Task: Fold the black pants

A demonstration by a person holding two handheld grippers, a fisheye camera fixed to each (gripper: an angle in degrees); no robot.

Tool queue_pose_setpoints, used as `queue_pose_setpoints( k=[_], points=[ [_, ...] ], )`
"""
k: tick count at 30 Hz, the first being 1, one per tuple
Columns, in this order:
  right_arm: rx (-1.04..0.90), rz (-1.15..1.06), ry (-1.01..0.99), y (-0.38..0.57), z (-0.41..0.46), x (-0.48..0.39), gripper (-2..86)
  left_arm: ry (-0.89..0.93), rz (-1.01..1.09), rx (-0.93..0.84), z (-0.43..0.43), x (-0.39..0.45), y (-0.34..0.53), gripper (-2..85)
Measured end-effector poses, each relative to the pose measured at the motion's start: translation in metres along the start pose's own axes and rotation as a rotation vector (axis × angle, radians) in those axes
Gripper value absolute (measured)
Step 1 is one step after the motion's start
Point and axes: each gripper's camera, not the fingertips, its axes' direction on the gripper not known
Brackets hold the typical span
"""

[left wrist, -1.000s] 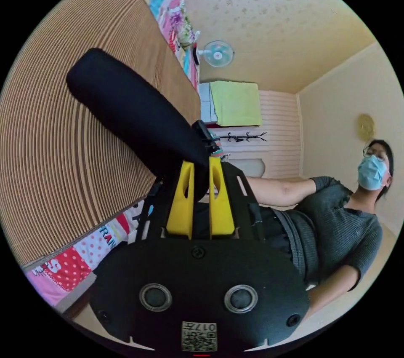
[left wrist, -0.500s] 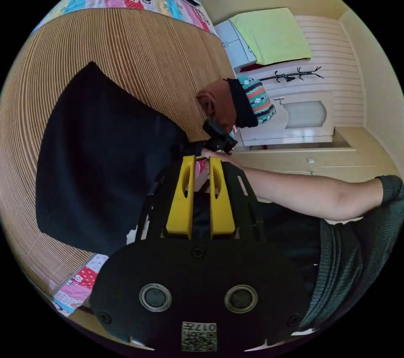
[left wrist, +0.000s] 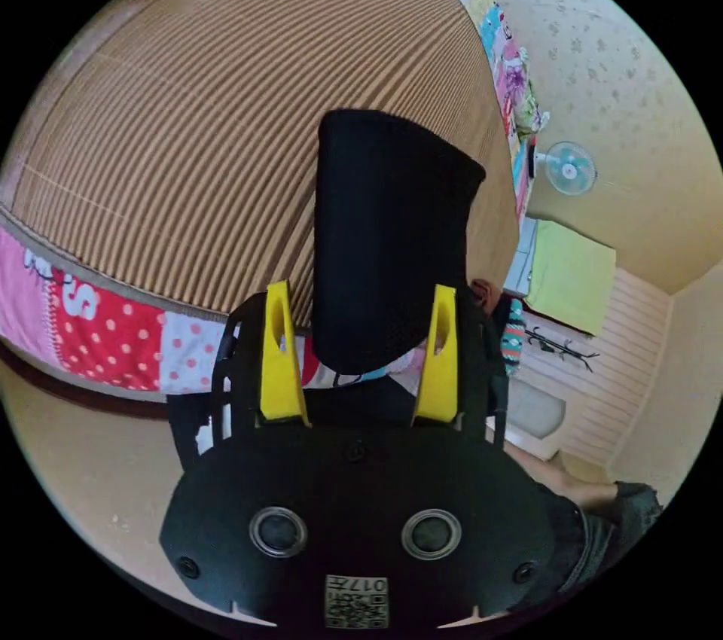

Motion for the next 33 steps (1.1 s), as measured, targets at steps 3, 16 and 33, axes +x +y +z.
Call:
queue_pose_setpoints(
  k=[3,16,33],
  points=[
    [-0.077,0.023,-0.058,-0.011,0.029,0.004,14.9,0.118,-0.081,-0.129,0.037,-0.009,0.007,13.0],
    [-0.194,-0.079,-0.173,-0.111,0.124,-0.037,27.8,0.398,-0.054,-0.244,-0.025,0.112,0.085,5.1],
    [-1.009,-0.66,-0.207,0.041,0.573,-0.255,22.0,0.166,0.294,0.539,-0.504,0.138,0.148,5.2]
  ],
)
